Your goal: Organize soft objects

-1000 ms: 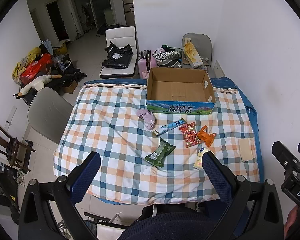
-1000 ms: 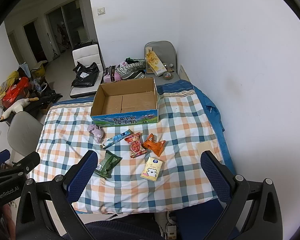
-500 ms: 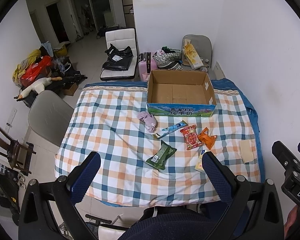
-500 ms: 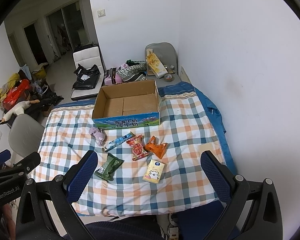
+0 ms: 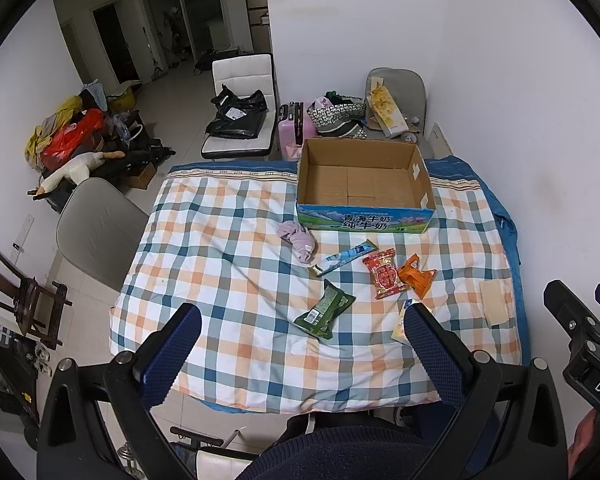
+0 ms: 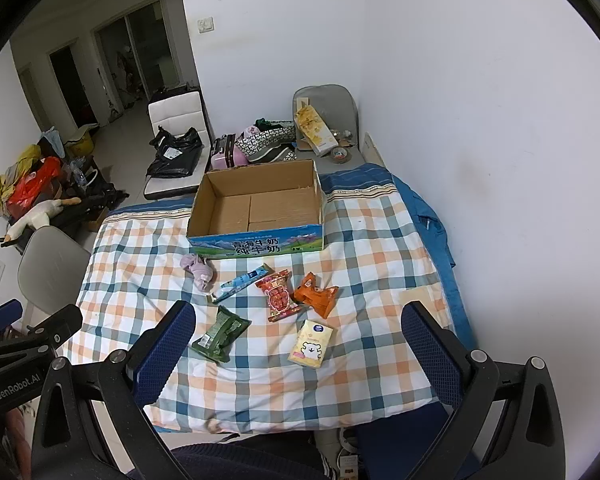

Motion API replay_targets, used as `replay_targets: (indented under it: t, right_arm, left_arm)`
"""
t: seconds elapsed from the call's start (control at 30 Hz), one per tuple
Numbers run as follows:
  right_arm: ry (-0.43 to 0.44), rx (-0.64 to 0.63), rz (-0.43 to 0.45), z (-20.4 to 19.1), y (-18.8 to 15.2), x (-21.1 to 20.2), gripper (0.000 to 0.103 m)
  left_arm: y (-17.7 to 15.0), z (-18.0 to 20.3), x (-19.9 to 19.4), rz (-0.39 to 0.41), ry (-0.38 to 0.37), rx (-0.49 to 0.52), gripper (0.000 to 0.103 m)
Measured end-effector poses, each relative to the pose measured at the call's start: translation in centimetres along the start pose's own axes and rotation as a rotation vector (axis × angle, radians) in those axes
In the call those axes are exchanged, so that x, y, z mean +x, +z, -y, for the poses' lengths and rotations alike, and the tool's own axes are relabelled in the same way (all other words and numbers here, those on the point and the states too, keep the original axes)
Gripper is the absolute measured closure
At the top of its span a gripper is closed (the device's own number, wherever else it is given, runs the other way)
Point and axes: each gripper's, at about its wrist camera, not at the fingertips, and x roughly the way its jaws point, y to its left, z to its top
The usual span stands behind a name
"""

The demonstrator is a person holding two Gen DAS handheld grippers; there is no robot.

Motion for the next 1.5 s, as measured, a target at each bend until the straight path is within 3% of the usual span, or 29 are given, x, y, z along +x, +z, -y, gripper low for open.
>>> replay_targets:
  t: [0.3, 0.47, 0.7, 0.83, 1.03, 1.23, 1.5]
  right_arm:
    - [0.0, 0.004, -0.005, -0.2, 0.4, 0.0, 0.0]
    - [0.005, 0.063, -0.061, -0.8, 0.2, 2.8, 0.0]
    - [0.014, 0.219, -0.255, 2.2, -0.4, 13.2, 0.0]
    - [0.007, 0.286, -0.381, 4.9, -2.5, 22.3, 0.0]
    - [0.025, 0.312, -0.581, 5.2, -6.6, 34.1, 0.0]
    - [0.016, 0.304, -0.716, 4.4, -10.8, 41.2, 0.0]
    - [0.026, 0.34, -0.811, 4.7, -14.6, 46.1, 0.0]
  left_arm:
    - [0.2, -0.4, 0.2, -0.011, -0.01, -0.005, 0.0]
    - [-0.1, -1.0, 4.5, -0.041, -0.009, -0.008, 0.0]
    - [1.4, -1.2, 15.2, -0.17, -0.011, -0.007, 0.0]
    - [1.4, -0.8, 22.3, -0.276, -0.019, 0.019, 0.0]
    - [-0.8, 0.6, 32.4, -0.445, -0.062, 0.09, 0.0]
    - [-4.2, 3.2, 40.4, -0.592, -0.087, 0.225, 0.001]
    - [-7.7, 5.5, 46.1, -0.707, -0.1, 0.283, 0.031]
